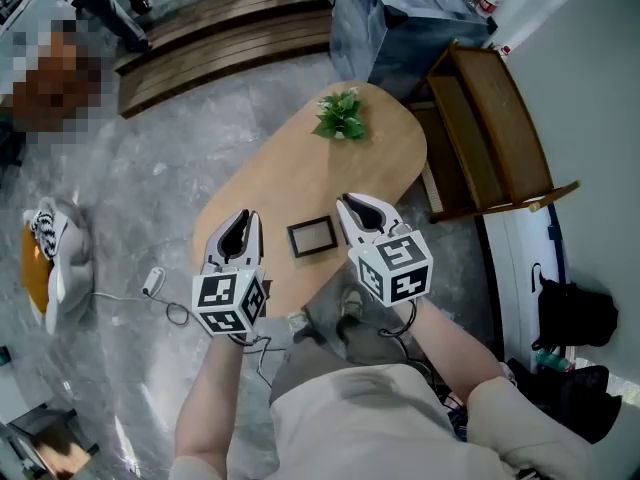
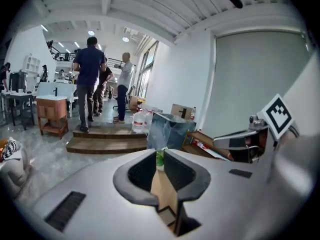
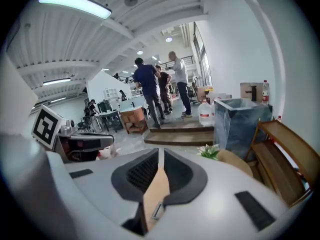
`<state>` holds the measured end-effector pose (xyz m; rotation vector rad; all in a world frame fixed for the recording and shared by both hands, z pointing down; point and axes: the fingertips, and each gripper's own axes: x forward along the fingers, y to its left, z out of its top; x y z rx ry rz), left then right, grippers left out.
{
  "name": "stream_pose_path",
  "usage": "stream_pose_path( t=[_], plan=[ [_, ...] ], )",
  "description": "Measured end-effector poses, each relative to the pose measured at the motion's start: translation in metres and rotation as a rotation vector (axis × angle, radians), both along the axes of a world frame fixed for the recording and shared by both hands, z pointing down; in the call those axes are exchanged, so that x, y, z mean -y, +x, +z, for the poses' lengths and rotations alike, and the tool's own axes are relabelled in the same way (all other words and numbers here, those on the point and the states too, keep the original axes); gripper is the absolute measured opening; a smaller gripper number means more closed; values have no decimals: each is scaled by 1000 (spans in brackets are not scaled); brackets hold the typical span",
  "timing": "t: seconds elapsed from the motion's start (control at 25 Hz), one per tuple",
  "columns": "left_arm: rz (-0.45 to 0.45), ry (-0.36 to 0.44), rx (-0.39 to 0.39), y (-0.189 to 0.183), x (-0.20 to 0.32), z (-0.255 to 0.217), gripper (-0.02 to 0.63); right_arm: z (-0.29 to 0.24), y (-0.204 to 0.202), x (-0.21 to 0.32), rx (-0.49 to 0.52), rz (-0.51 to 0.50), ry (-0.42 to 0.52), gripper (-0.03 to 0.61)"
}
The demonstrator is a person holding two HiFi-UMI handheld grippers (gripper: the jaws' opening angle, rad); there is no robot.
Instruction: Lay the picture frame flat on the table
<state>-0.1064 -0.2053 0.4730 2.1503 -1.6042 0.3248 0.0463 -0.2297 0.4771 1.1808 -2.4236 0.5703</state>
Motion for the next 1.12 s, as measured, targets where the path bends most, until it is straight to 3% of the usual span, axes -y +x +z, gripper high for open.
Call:
stream_pose_path(
  t=[0.2,0.4,0.56,0.8,1.12],
  plan=[
    [1,138,5,-1,-11,-82,44,-90,1,-12,44,2,138,23],
    [44,300,104,3,-27,-161,43,-164,-2,-30,43,-25,284,23],
    [51,387,125,7,-45,-208,43,-212,-1,-49,31,-35,399,23],
    [56,513,183,7,-66,-266,43,-271,9,-69,104,0,475,21],
    [60,603,192,14,-96,-305,40,-329,13,-99,99,-25,612,12]
  ],
)
